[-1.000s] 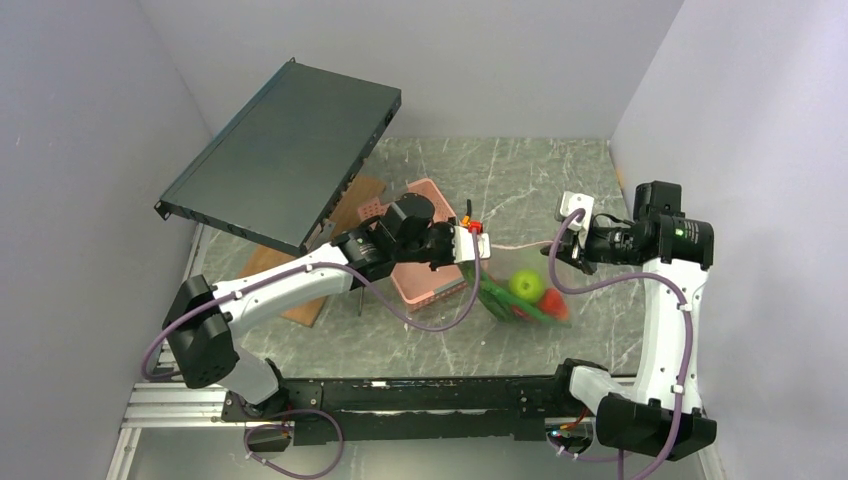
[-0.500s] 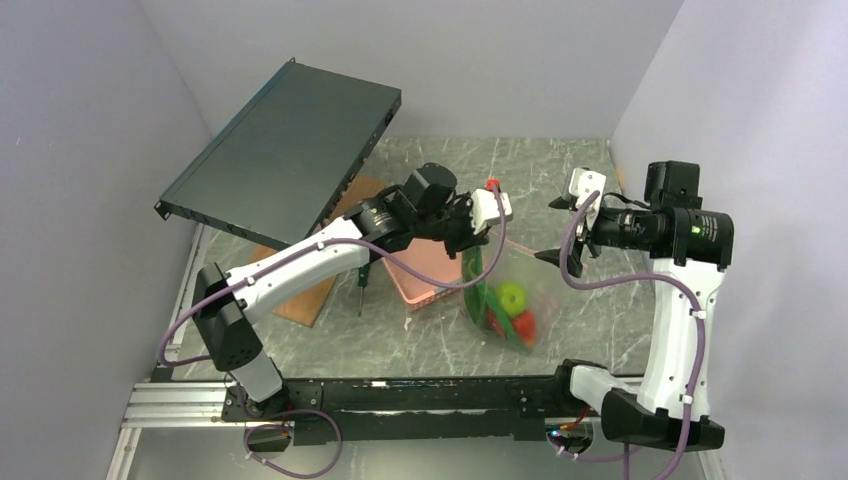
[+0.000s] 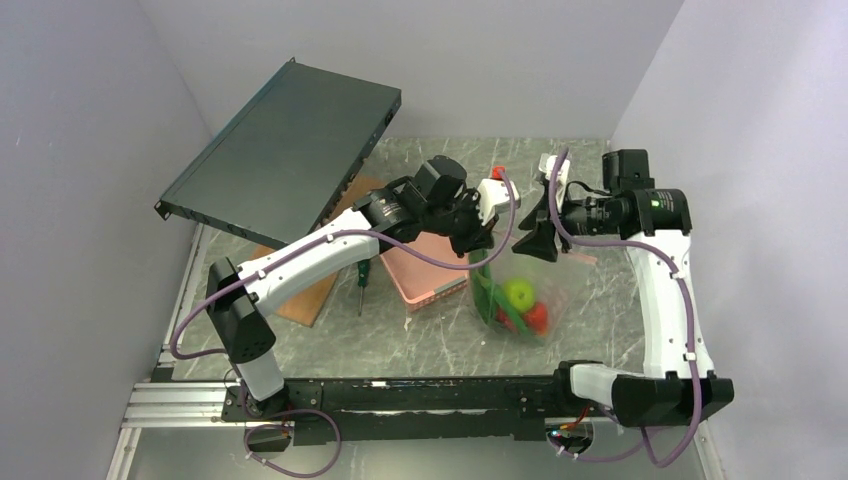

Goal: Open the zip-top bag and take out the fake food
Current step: Pick up the zipper food storage bag at the center of the board.

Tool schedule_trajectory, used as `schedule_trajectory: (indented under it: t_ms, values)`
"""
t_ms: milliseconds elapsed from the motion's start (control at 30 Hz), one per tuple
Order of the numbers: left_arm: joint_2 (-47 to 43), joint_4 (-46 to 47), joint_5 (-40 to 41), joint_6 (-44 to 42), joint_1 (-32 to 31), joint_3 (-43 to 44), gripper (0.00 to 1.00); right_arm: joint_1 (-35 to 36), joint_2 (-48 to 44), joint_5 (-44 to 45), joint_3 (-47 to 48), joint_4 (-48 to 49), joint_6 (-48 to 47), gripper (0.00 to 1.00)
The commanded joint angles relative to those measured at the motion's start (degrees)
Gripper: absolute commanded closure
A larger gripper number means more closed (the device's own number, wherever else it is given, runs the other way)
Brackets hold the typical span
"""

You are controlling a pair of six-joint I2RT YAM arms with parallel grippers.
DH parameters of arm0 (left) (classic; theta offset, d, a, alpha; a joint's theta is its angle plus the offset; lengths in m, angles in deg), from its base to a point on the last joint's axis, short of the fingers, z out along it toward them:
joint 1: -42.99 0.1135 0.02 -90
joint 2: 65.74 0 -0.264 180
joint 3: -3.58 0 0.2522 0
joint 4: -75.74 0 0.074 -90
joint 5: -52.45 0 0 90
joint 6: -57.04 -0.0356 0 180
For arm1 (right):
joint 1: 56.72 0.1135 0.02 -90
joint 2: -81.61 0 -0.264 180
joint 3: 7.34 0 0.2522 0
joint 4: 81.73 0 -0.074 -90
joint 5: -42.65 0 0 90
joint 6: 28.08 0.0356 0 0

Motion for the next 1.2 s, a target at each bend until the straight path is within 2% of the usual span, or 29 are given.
schedule_trajectory:
  t_ms: [0,67,167,233,267,333,400,433,567,767,967,1167]
  values:
    - [-0.91,2.76,-3.57,3.1,0.05,1.91,1.0,1.6,0.83,1.21,-1.63,2.77,3.27,0.5]
    - [-1.14,3.5,-4.27,3.9,0.0,1.52,1.0,1.87,0.81,1.56,-2.3,3.42,3.69,0.65]
    - [-2.04,4.68,-4.61,5.31,0.03,0.47,1.0,2.19,1.12,1.46,-1.91,2.68,3.24,0.98]
    - [-3.11,5.43,-4.85,6.64,0.34,-0.49,0.99,2.22,1.15,1.42,-0.92,1.74,2.44,1.0]
    - [-4.02,6.14,-5.4,7.3,0.69,-1.6,0.88,2.22,1.06,1.42,-0.55,1.33,2.15,1.0]
    - [-7.4,10.26,-7.51,12.11,1.88,-5.76,0.54,2.21,0.43,1.26,-0.25,0.92,1.6,1.0]
    - [-12.92,17.11,-7.99,15.67,2.68,-12.52,0.04,2.17,-0.08,0.82,-0.36,0.31,0.71,1.0]
    - [-16.16,20.82,-7.51,17.28,2.82,-16.33,0.01,2.2,-0.31,0.35,-0.56,-0.16,0.06,1.0]
    - [-28.51,31.04,-2.57,18.01,2.9,-27.62,0.0,2.19,-1.31,-1.98,-2.01,-1.94,-3.28,1.0]
    - [-42.79,36.94,0.61,16.48,2.81,-40.55,0.0,2.19,-2.71,-6.16,-2.21,-6.19,-10.08,1.0]
    - [-49.98,40.41,2.14,13.68,1.87,-51.12,0.01,2.47,-3.72,-10.77,-1.78,-9.44,-15.41,1.0]
    - [-51.23,50.52,8.77,8.58,-3.88,-59.94,0.02,3.1,-4.43,-13.15,-2.13,-9.38,-15.83,1.0]
